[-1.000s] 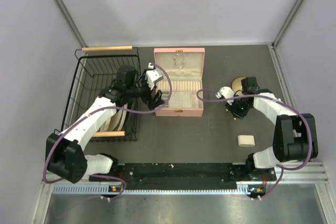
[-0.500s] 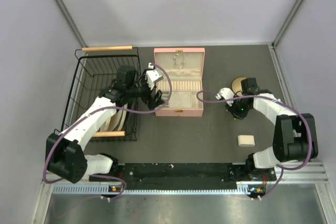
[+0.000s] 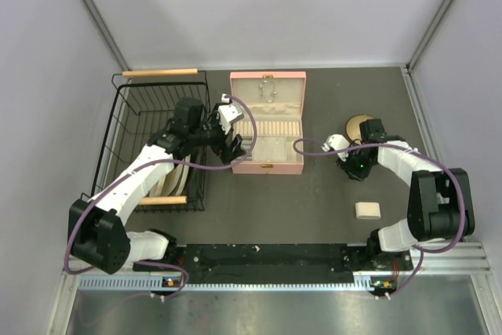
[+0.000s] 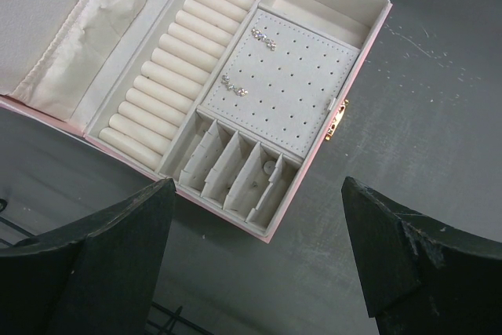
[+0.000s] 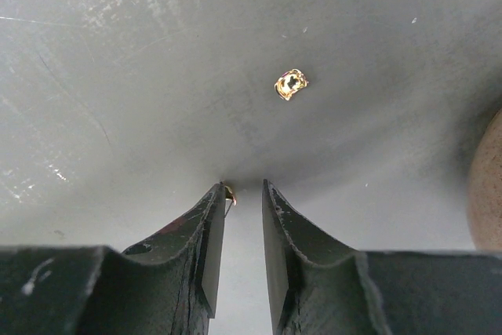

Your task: Organize the mixed jewelry

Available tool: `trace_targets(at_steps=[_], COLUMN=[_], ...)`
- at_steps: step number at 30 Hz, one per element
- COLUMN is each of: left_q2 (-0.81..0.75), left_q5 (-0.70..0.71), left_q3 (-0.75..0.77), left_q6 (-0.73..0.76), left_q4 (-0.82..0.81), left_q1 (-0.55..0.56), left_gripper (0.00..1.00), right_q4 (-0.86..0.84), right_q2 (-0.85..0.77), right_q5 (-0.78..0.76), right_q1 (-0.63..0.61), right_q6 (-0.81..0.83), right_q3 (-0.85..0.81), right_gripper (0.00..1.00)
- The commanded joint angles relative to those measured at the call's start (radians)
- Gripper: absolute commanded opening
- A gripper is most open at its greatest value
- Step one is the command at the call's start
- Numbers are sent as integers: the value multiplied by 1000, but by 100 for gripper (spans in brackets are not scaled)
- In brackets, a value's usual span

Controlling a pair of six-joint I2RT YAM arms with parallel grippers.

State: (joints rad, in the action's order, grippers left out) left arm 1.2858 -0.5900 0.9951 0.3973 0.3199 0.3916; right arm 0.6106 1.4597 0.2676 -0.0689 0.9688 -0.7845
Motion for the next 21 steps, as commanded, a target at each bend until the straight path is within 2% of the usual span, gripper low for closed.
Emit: trace_targets(at_steps=[1,8,15,21], left_q2=[0,-2,1,13], left_q5=[-11,-10,-8,-21], left_q3=[25,27,27,25], left_q6=[20,20,23,8], left_q4=[-10,-8,-5,-8], left_q1=[3,3,3,3], left_gripper=[92,92,92,91], right_q4=[-14,-14,-8,46], right_q2=[10,25,22,-1], right_q5=[33,35,21,41], right_q1=[7,7,7,6], right_q6=[15,11,8,-22], right_q3=[-10,-22,-33,-82], right_gripper=[25,18,5,0])
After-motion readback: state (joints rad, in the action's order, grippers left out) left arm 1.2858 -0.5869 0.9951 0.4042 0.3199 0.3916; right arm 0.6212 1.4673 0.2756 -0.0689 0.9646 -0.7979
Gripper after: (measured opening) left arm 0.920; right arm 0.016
